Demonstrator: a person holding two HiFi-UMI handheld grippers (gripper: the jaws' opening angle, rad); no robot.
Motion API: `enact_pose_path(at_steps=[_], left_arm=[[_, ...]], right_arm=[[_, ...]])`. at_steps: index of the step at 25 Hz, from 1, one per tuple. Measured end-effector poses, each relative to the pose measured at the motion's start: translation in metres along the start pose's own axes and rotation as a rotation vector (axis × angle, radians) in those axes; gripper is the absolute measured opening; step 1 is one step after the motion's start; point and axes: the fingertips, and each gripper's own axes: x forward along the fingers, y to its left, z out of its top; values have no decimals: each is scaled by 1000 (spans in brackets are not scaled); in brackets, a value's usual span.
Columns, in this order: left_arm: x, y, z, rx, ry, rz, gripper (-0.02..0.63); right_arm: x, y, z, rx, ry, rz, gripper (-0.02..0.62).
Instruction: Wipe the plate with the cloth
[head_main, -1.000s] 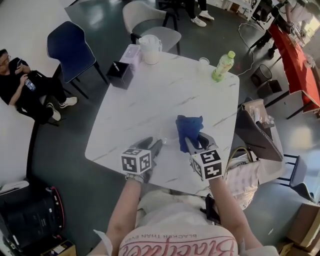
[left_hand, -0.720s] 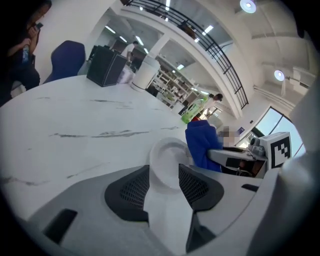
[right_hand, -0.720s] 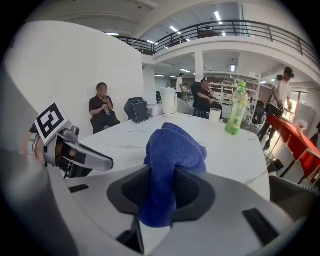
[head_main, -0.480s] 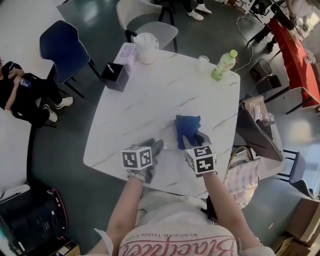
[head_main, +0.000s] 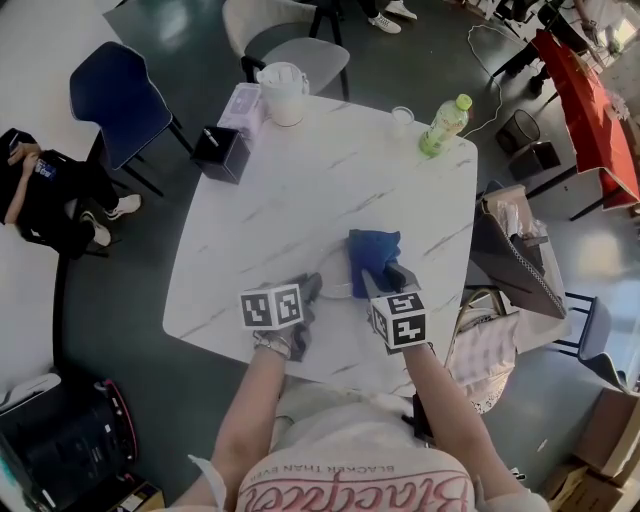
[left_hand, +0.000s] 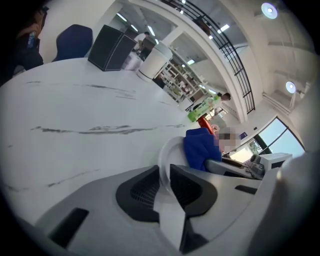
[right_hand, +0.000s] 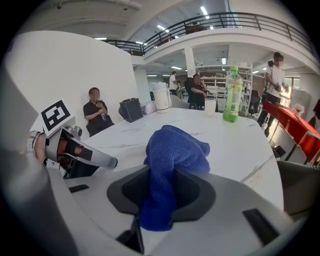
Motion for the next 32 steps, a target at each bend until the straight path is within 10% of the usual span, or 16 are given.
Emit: enact_pose_path(at_steps=[22, 32], left_arm=[[-44, -63, 20, 5, -199, -179, 14], [-100, -101, 35, 97, -338, -212, 14]], right_arm=[[-89, -22, 51, 46, -184, -13, 104], [-158, 53, 111, -169, -391, 99, 104]])
